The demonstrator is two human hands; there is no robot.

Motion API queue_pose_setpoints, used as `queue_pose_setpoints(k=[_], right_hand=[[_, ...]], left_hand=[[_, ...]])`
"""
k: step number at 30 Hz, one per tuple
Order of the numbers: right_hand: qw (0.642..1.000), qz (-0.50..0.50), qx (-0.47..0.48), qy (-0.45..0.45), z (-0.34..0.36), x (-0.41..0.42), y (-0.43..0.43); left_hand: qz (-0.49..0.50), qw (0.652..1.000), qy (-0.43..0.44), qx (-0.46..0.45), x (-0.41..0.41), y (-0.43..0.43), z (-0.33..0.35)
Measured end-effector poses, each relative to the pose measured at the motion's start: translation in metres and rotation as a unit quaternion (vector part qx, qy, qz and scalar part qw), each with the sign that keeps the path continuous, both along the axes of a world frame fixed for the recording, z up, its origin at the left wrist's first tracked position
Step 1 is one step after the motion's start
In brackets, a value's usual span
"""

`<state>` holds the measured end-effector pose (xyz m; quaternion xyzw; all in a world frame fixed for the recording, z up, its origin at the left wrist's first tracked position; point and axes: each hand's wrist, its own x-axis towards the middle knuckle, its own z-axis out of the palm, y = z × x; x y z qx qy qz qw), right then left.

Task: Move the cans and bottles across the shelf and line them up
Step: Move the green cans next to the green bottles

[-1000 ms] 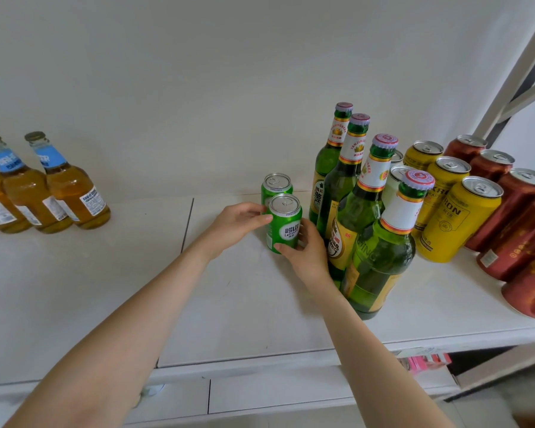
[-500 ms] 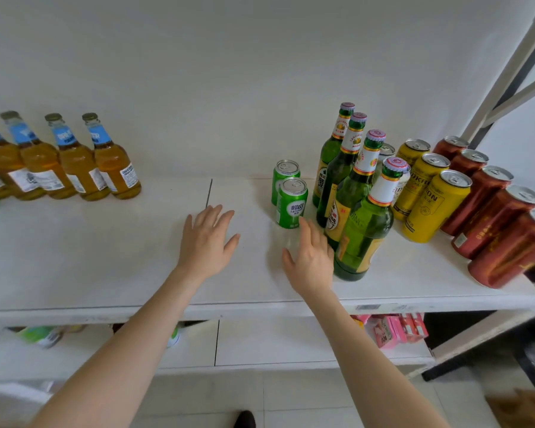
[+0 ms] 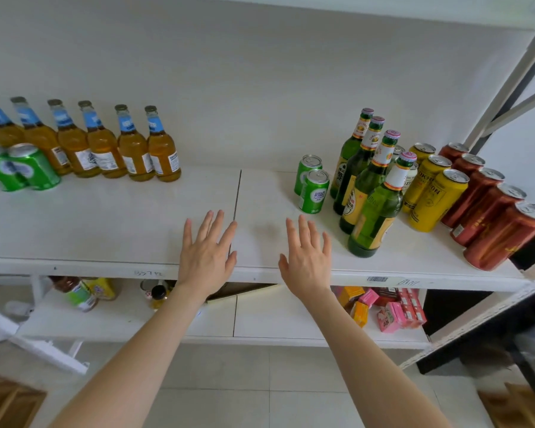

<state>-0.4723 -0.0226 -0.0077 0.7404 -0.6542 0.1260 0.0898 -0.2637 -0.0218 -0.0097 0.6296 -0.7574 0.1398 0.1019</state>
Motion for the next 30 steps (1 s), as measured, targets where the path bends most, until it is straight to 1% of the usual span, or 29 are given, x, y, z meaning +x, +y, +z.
queue_pose_setpoints(k=[7, 14, 18, 23, 25, 30], right_hand=[[1.000, -0.022, -0.007, 0.010, 0.005, 0.065, 0.033], [0.999, -0.046, -0.011, 0.001, 0.011, 0.155, 0.056], [0.999, -0.038, 0.002, -0.005, 0.016, 0.203, 0.057], [0.999, -0.027, 0.034, -0.007, 0.019, 0.265, 0.044], [0.999, -0.027, 0.032, -0.014, 0.019, 0.290, 0.035], [0.998, -0.039, 0.023, -0.031, 0.014, 0.349, 0.008]], left_hand=[[0.009, 1.000, -0.005, 0.010, 0.065, 0.034, 0.001], [0.003, 1.000, -0.022, 0.022, 0.163, 0.060, 0.012], [0.006, 0.999, -0.022, 0.024, 0.215, 0.066, 0.018], [0.009, 1.000, -0.014, 0.024, 0.273, 0.055, 0.017], [0.009, 1.000, -0.013, 0.026, 0.295, 0.046, 0.018], [0.008, 0.998, -0.045, 0.038, 0.355, 0.012, 0.023]])
